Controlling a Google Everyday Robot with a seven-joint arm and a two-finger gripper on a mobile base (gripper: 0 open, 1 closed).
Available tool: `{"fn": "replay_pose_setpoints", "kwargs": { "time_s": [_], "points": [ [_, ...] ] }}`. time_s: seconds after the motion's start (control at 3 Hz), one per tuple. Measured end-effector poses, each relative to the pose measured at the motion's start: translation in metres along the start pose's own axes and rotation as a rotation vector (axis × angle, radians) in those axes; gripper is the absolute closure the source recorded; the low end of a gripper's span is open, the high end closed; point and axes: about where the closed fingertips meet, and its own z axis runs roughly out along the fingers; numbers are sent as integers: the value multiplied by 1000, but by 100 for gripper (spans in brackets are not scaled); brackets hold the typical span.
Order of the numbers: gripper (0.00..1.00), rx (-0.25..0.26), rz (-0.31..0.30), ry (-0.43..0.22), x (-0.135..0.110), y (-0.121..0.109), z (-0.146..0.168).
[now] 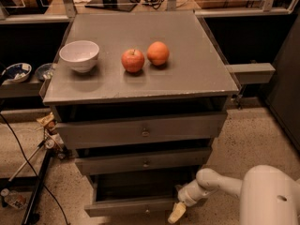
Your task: Open bottom drawer
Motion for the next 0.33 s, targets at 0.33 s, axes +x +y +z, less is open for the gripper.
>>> {"fn": "replay_pose_setpoints", "kwargs": {
  "time_s": [0.33],
  "points": [
    [0,0,0,0,0,0,0]
  ]
}}
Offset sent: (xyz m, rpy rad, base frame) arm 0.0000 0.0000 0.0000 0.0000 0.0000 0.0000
